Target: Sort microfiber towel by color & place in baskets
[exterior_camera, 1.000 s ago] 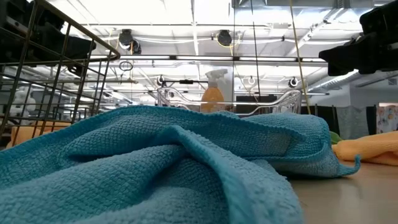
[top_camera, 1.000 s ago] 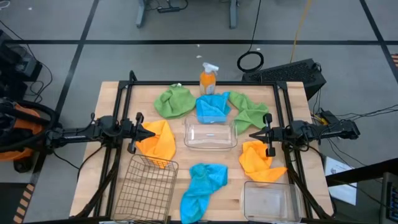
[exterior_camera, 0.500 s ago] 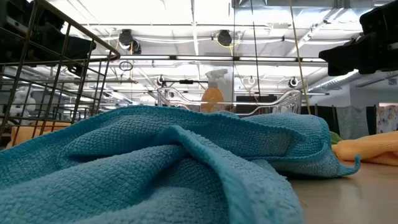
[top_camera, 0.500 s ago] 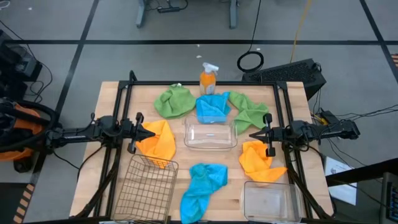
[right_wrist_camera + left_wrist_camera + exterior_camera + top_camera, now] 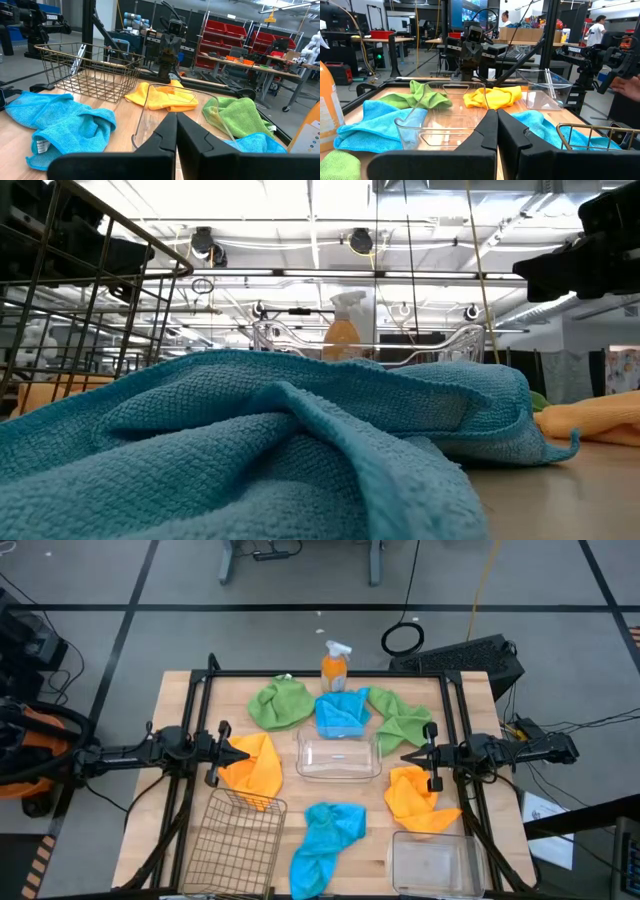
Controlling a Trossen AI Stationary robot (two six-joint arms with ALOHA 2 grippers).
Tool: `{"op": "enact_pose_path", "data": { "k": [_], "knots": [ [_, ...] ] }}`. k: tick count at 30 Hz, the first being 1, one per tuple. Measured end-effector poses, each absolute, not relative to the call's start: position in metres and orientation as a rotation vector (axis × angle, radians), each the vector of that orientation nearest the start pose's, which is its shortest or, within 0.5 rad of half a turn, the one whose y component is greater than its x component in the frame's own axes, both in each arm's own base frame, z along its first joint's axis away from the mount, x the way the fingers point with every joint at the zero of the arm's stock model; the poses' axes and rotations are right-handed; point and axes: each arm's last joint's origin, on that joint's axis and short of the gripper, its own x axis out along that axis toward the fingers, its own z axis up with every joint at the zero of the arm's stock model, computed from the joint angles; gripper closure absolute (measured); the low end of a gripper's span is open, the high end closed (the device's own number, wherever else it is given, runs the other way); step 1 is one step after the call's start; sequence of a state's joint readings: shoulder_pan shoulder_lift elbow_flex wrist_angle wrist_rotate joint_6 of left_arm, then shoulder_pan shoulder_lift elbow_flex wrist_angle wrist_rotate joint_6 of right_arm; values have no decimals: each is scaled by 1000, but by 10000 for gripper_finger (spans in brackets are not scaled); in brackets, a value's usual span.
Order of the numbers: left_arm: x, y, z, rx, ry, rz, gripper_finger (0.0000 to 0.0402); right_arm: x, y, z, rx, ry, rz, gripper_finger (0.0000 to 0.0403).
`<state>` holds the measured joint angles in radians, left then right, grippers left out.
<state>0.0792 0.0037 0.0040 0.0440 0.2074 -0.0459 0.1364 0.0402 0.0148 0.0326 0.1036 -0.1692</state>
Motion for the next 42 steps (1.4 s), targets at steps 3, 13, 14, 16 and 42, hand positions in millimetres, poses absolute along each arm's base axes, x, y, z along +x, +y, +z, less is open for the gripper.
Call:
{"op": "enact_pose_path", "data": {
  "k": [3,13,14,16,42],
  "knots": [
    [97,2,169,-39,-41,-130,400,99,11,169,-168,-10,32,403],
    [97,2,169,-40,-41,-130,400,99,10,169,-165,-12,5,403],
    [97,2,169,-39,-41,-129,400,99,10,169,-165,-12,5,403],
    [97,2,169,-39,-41,-130,400,99,10,169,-165,-13,5,403],
    [97,2,169,-39,-41,-130,400,99,10,170,-112,-27,2,403]
  ]
}}
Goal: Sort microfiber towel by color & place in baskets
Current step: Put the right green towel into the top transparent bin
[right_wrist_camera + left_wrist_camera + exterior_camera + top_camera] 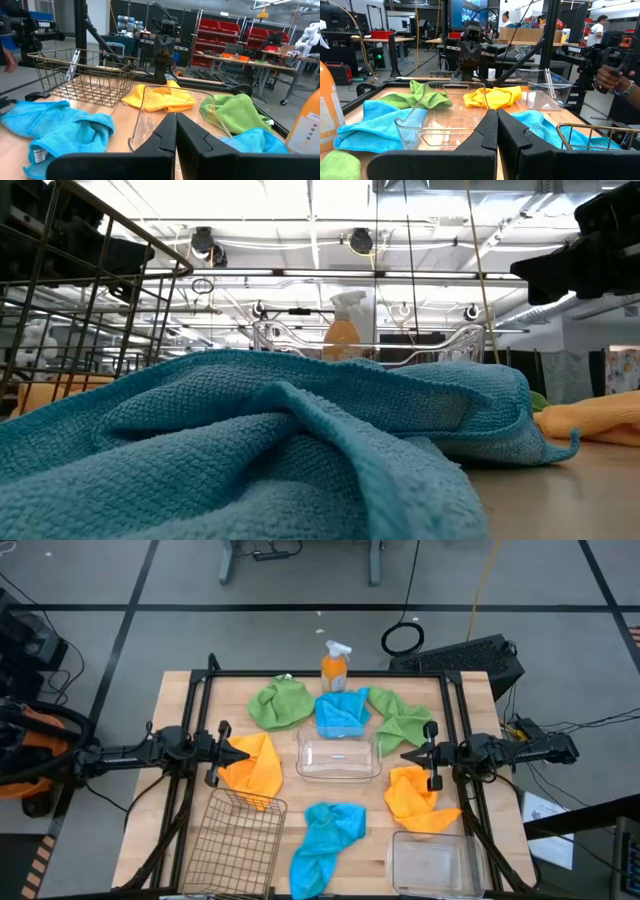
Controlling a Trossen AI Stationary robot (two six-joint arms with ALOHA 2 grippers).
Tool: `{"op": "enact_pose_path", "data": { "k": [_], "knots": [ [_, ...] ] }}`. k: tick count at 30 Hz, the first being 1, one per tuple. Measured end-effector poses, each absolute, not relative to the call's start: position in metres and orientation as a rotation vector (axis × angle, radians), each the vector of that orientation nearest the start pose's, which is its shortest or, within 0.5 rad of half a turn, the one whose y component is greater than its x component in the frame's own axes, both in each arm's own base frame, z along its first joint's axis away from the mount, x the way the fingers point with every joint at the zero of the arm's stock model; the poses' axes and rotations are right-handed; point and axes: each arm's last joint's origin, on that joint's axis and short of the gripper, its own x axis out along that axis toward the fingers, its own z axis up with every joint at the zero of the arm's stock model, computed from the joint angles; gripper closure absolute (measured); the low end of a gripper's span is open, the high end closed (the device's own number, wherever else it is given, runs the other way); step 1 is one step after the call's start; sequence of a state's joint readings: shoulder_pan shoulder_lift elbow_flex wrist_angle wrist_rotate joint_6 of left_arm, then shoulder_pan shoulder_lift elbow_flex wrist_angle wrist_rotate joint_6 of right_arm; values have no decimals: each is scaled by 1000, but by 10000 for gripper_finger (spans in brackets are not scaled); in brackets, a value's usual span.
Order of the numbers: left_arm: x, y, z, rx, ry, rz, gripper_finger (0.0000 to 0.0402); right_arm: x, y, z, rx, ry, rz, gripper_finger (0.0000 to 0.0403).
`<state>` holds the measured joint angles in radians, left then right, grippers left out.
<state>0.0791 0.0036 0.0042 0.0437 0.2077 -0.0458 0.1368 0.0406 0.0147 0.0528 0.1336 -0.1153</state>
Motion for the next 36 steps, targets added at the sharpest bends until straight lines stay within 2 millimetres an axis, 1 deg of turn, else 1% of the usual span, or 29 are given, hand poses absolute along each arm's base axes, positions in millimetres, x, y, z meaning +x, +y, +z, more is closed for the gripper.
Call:
{"op": "enact_pose_path", "data": {
  "k": [5,9,14,18,22,26,30,36],
  "knots": [
    [97,2,169,-39,-41,-130,400,97,10,182,-76,-94,0,403],
    [97,2,169,-39,-41,-130,400,92,9,204,-70,-145,-2,403],
    [97,2,169,-39,-41,-130,400,81,7,246,-50,-153,-2,403],
    [97,2,169,-40,-41,-130,400,75,6,278,12,-95,0,403],
    [97,2,169,-39,-41,-130,400,73,5,309,69,-52,-22,403],
    [97,2,169,-39,-42,-130,400,76,5,334,63,-17,-43,403],
    [97,2,171,-36,-60,-130,400,82,6,356,32,-16,-46,403],
    [97,2,174,-32,-94,-131,400,95,8,381,20,-18,-50,403]
  ]
}}
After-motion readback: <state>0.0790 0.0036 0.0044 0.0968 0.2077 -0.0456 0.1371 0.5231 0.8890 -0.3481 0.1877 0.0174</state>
